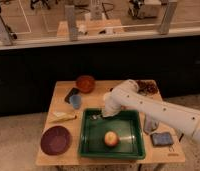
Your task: Place fork in plastic cup
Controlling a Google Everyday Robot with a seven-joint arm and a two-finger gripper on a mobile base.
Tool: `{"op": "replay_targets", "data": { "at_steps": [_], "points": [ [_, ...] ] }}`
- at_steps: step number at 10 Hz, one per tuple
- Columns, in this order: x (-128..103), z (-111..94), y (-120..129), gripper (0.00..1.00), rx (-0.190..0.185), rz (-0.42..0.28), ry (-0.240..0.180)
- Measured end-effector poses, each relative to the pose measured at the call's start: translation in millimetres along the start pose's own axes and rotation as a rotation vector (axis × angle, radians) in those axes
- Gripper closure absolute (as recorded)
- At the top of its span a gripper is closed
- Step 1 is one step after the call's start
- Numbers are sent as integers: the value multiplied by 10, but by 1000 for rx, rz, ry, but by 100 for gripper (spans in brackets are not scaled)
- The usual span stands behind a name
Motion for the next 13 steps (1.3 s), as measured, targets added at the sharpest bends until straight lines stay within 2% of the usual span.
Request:
{"op": "replay_targets", "data": {
  "at_steps": [3,7,10,13],
  "points": [
    [-189,132,-283,100,-17,-56,59],
    [-201,180,-393,100,-35,-49,114],
    [-201,70,-387,100,-32,-40,138],
    [-210,-126,-387,100,-21,-36,156]
  ]
}}
